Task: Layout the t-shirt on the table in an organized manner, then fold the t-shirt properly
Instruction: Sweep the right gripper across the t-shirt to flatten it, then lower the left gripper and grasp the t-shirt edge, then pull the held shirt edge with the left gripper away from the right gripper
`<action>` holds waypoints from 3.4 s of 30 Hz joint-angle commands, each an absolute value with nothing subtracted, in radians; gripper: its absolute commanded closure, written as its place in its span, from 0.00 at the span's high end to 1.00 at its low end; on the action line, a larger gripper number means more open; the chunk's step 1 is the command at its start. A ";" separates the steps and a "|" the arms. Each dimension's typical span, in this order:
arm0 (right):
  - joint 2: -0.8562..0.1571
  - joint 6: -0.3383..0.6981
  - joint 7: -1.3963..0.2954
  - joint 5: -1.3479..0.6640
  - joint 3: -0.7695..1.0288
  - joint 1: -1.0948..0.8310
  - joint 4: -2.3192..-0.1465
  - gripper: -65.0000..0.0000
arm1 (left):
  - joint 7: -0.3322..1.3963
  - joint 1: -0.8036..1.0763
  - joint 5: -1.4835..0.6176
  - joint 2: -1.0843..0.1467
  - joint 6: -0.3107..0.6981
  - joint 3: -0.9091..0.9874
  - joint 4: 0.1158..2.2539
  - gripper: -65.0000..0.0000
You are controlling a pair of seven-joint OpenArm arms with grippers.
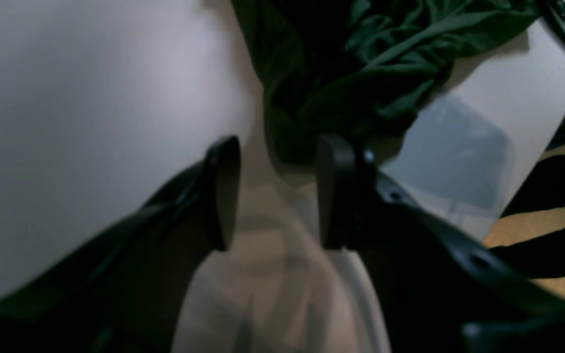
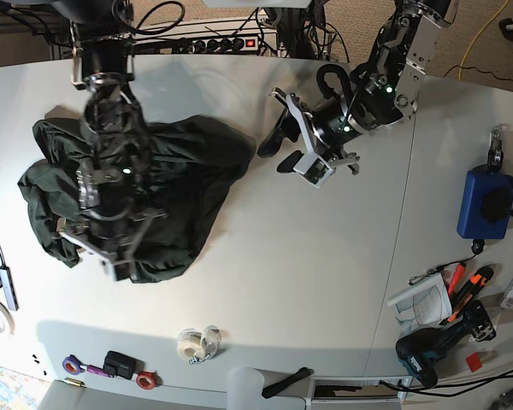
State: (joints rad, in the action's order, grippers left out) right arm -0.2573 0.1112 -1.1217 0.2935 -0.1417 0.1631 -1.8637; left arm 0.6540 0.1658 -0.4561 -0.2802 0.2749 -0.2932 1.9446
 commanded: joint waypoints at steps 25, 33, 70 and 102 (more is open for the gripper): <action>-0.280 0.107 -1.143 0.236 0.244 0.049 -1.959 0.00 | 0.578 -0.289 -0.599 -0.161 0.242 -0.292 1.519 0.40; -0.280 0.069 -1.147 0.323 0.244 0.050 -1.851 0.00 | 0.645 -0.552 -0.701 0.008 0.343 -0.292 1.106 0.40; -0.277 0.079 -1.109 0.228 0.241 0.050 -1.837 0.00 | 0.367 -0.625 -0.231 0.141 0.129 -0.676 0.607 0.36; -0.277 0.090 -1.095 0.225 0.241 0.050 -1.837 0.00 | 0.699 -0.253 -0.177 -0.352 0.000 -0.651 1.747 0.36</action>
